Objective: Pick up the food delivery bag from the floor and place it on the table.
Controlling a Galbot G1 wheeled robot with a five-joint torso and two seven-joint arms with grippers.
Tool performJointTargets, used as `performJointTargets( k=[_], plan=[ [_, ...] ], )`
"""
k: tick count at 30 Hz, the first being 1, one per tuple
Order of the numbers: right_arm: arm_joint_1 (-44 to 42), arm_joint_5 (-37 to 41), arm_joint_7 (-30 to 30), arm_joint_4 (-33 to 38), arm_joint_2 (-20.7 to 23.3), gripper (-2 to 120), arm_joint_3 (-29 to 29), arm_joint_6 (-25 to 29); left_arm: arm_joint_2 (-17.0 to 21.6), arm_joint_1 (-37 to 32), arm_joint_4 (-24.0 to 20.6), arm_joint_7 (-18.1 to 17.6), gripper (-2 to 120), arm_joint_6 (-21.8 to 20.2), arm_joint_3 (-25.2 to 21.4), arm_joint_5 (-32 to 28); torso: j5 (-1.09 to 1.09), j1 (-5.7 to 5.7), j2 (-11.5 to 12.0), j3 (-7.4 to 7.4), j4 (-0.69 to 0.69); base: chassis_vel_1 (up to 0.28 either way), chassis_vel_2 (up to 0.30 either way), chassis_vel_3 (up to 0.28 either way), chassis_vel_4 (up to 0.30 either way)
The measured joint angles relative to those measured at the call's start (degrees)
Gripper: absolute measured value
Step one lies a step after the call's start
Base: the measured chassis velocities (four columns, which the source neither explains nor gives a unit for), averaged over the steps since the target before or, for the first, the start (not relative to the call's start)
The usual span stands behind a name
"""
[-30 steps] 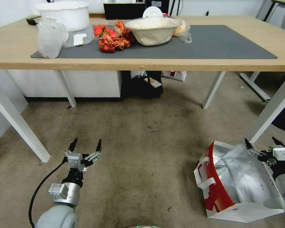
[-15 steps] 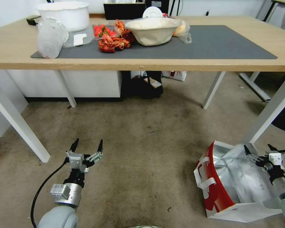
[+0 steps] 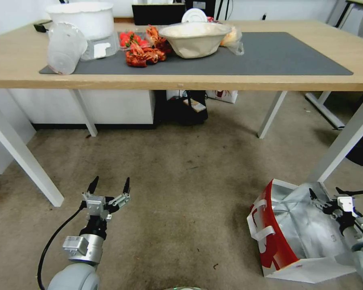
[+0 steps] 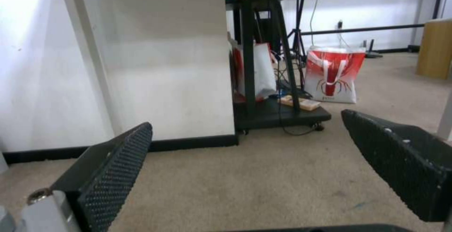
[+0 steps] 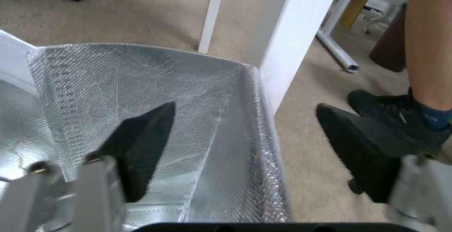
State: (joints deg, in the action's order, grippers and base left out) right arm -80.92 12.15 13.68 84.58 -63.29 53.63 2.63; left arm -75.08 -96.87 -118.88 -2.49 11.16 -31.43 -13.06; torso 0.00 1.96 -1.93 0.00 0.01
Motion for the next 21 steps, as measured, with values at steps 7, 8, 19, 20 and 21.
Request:
performJointTargets(
  k=[7,8,19,20,21],
  plan=[
    [0.33,0.79,0.02,-1.02,0.13,47,-0.63,-0.78,-0.12,0.13,0.09,-0.04,100,0.06,-0.02,0.11,0.00,0.00,-0.01,0.00,0.00,0.000,0.000,0.000,0.000],
    [0.32,0.89,0.02,-1.24,0.13,42,-0.69,-0.80,-0.17,0.19,0.16,-0.04,100,0.08,-0.05,0.11,0.00,0.00,0.00,0.00,-0.01,0.000,0.000,0.000,0.000],
    [-0.03,1.77,0.03,-1.45,-0.11,3,-0.72,-0.59,-0.19,0.26,0.43,-0.24,100,0.34,-0.29,0.10,0.00,0.00,-0.01,0.00,0.00,0.000,0.000,0.000,0.000],
    [-0.04,1.82,0.03,-1.41,-0.13,2,-0.73,-0.58,-0.19,0.26,0.43,-0.24,100,0.34,-0.29,0.10,0.00,0.00,-0.01,0.00,0.00,0.000,0.000,0.000,0.000],
    [-0.08,1.95,0.03,-1.33,-0.20,0,-0.73,-0.49,-0.19,0.27,0.43,-0.26,100,0.35,-0.29,0.09,0.00,0.00,-0.01,0.00,0.00,0.000,0.000,0.000,0.000]
  ],
)
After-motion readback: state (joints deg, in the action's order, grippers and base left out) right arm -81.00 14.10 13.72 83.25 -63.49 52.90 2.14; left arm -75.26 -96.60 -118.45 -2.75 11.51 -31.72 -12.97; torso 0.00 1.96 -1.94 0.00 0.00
